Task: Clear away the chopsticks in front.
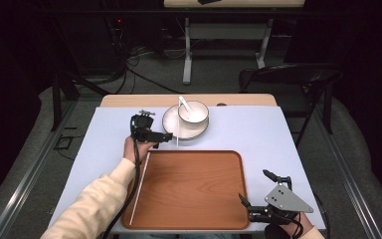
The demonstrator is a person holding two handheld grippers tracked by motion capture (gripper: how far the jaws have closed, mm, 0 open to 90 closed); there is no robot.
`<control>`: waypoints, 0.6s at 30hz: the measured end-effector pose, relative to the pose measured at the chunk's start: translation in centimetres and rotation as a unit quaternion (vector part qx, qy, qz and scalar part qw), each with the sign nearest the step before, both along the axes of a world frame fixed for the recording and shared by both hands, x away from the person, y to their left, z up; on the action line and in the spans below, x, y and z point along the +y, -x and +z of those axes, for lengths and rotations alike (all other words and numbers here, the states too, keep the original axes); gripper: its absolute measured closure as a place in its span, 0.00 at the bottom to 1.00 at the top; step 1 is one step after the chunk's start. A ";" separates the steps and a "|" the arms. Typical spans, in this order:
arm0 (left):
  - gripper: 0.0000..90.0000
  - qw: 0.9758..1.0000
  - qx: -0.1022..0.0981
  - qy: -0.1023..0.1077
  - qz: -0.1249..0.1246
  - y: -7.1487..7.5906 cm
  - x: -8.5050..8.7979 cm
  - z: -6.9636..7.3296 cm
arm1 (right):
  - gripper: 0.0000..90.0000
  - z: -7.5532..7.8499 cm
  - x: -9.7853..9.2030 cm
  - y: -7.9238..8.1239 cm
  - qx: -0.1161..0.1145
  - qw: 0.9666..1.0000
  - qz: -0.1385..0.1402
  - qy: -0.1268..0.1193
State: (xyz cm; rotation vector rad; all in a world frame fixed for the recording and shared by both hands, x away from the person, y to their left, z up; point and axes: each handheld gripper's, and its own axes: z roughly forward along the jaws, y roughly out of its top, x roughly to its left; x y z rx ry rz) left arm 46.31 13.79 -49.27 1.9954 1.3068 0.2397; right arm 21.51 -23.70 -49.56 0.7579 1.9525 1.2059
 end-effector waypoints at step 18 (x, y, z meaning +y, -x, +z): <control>0.38 0.999 0.027 -0.028 0.020 -5.6 -3.3 -2.5 | 0.04 0.0 -0.1 0.0 0.000 1.000 0.000 -0.002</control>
